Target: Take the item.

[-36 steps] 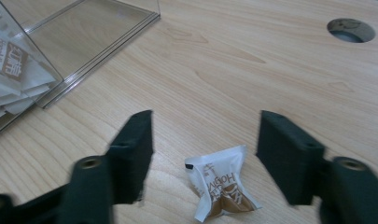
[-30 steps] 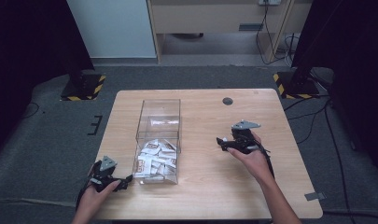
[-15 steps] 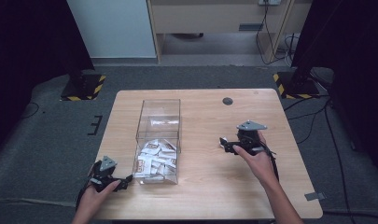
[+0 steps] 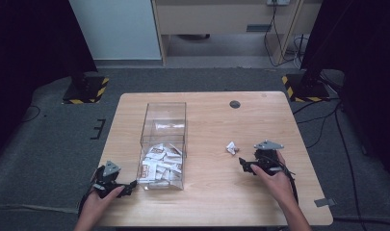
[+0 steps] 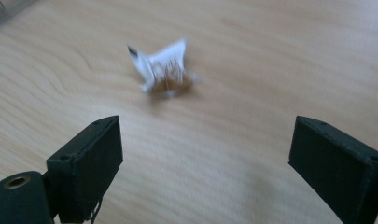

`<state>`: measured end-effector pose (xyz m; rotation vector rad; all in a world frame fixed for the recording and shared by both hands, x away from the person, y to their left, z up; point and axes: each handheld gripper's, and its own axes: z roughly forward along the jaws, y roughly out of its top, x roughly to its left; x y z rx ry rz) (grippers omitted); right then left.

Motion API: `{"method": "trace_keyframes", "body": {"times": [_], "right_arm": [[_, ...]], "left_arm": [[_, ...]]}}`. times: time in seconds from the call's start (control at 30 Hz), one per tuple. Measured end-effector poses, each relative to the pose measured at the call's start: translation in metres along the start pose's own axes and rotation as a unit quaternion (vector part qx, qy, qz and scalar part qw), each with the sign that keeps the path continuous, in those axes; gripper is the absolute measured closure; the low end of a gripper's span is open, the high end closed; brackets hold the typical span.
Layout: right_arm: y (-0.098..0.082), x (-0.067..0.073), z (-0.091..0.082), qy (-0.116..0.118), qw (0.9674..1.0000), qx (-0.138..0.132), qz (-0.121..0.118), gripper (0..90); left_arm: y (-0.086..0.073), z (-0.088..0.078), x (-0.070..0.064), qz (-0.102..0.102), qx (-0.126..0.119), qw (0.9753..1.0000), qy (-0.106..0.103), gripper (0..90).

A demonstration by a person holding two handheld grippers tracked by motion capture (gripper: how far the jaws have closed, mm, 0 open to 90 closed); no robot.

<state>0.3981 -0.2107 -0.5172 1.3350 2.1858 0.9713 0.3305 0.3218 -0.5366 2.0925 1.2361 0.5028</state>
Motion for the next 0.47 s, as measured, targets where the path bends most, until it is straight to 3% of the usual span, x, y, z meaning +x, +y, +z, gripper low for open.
{"method": "trace_keyframes", "body": {"times": [0.17,0.33,0.47], "right_arm": [[-0.01,-0.001,0.009,0.002,0.9995,0.03,0.002,9.8],[-0.014,0.001,0.013,-0.008,0.9996,0.029,-0.002,8.3],[-0.017,0.001,0.013,-0.009,0.9999,0.012,-0.004,7.7]], "left_arm": [[0.0,0.0,0.0,0.0,0.0,1.0,0.0,0.0],[0.0,0.0,0.0,0.0,0.0,1.0,0.0,0.0],[0.0,0.0,0.0,0.001,0.001,1.0,0.0,0.0]]}}
